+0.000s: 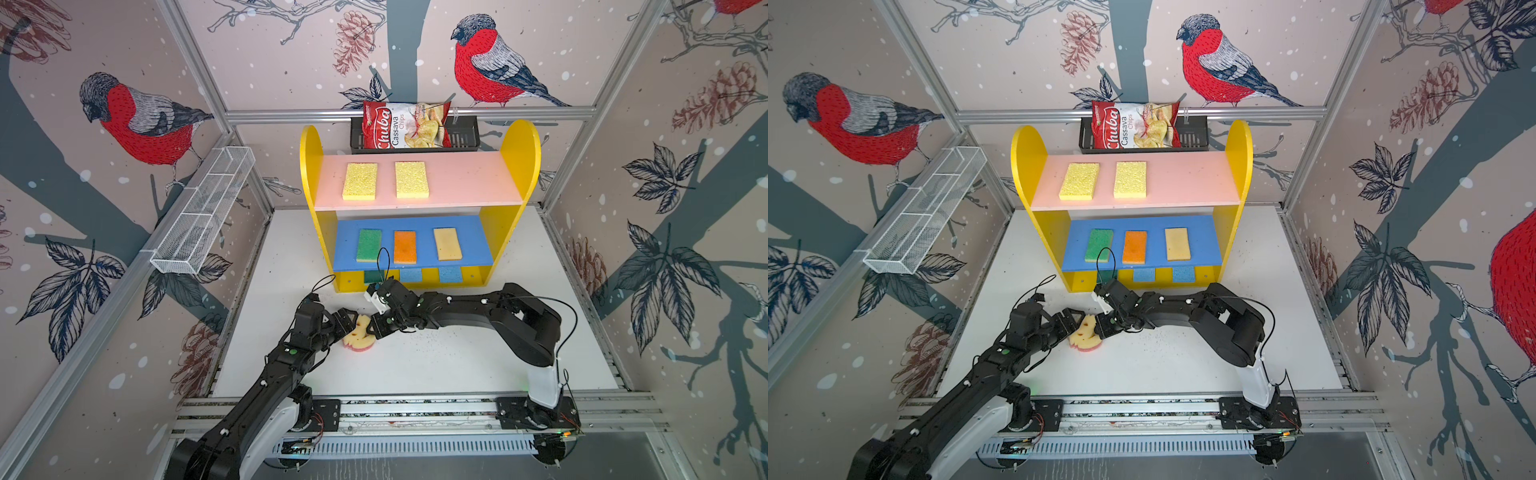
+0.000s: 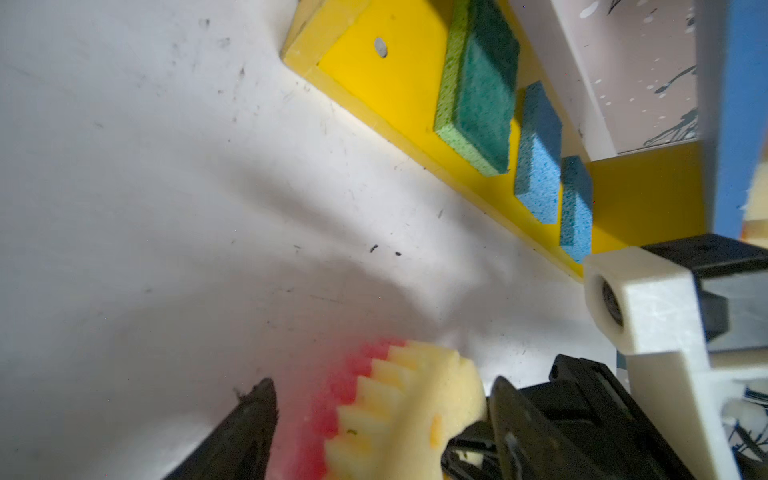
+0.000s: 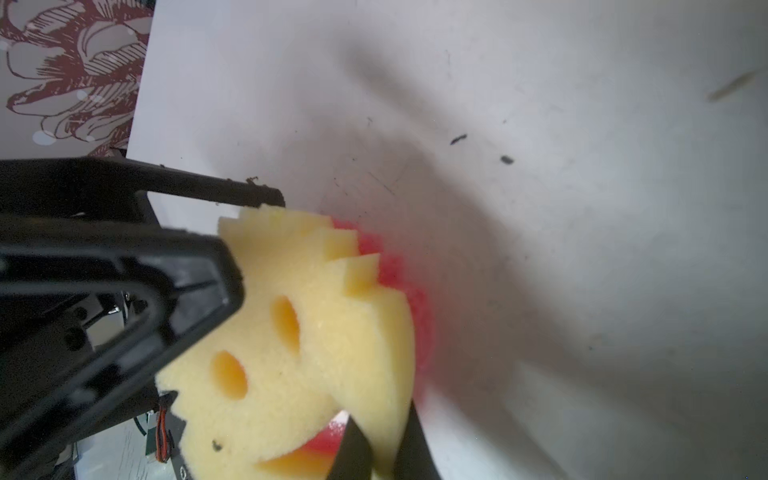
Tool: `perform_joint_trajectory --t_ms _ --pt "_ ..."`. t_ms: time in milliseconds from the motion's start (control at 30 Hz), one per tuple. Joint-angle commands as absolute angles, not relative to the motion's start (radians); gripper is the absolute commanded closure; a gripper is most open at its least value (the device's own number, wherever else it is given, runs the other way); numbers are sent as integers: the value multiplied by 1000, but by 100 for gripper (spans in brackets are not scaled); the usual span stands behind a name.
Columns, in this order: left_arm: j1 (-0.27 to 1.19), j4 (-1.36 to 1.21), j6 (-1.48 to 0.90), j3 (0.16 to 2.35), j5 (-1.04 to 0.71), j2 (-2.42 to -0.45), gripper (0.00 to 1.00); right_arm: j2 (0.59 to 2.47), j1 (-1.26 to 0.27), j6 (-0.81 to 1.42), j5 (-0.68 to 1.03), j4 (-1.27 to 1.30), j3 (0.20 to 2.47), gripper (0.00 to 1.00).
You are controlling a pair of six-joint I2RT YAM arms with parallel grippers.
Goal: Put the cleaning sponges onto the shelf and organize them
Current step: 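Grasp the smiley sponge with right gripper and lift it from left gripper, then raise the smiley sponge with right gripper to the pink shelf edge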
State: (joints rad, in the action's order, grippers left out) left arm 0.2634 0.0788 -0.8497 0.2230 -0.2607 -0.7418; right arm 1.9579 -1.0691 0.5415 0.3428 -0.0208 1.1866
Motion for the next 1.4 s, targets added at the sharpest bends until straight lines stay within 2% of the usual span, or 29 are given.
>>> perform_joint_trajectory --t_ms 0,300,600,967,1367 --pt "263 120 -851 231 -268 -684 16 1907 -1059 499 302 -26 1170 100" --pt "263 226 -830 328 -217 -574 14 1683 -1039 396 116 -81 1111 100" --pt "264 264 -782 449 -249 -558 13 1443 -1006 338 -41 -121 1050 100" --pt "263 311 -692 631 -253 -552 10 1258 -865 301 -142 -207 1118 100" --pt "263 382 -607 788 -150 -555 10 1109 -837 214 -338 -193 1229 100"
